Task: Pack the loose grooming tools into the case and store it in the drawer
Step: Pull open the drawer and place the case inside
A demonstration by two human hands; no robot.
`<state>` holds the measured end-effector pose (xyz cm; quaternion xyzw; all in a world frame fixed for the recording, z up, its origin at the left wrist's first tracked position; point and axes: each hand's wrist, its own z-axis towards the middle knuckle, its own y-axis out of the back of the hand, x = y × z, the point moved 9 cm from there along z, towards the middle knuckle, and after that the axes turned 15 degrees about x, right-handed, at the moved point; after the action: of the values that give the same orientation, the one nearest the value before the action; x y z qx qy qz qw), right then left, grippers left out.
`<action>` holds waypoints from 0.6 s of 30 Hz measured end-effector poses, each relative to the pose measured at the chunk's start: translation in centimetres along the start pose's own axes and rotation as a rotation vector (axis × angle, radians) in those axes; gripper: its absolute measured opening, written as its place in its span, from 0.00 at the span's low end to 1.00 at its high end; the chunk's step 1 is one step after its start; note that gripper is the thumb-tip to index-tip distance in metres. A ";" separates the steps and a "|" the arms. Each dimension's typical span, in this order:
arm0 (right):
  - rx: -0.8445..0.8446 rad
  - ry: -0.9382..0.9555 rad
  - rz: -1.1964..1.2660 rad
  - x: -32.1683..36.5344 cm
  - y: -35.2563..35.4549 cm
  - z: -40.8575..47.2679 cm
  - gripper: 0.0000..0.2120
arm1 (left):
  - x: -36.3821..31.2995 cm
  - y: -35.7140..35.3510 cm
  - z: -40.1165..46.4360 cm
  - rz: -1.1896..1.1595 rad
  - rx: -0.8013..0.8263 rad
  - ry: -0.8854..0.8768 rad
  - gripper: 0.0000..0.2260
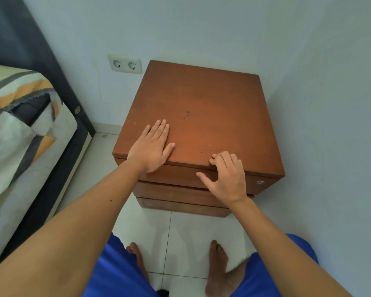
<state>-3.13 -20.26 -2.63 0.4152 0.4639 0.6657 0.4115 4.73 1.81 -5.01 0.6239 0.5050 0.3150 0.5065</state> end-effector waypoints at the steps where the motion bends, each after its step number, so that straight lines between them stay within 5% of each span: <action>1: 0.012 -0.012 0.078 -0.2 0.5 0.4 0.20 | 0.0 0.0 0.0 0.000 -0.002 0.001 0.34; 5: 0.135 -0.153 0.226 -2.7 1.0 4.1 0.17 | 0.0 0.0 -0.1 -0.006 -0.009 0.000 0.33; 10: 0.444 -0.215 0.076 -4.9 -1.8 6.9 0.36 | 0.3 -0.1 0.2 -0.016 -0.019 0.012 0.33; 18: 0.493 -0.168 -0.025 -4.2 -2.4 6.2 0.37 | 0.1 0.1 0.1 -0.043 -0.041 0.034 0.33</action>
<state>4.42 -21.86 -4.28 0.5511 0.5814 0.4906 0.3430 4.87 1.87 -4.97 0.5968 0.5202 0.3247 0.5174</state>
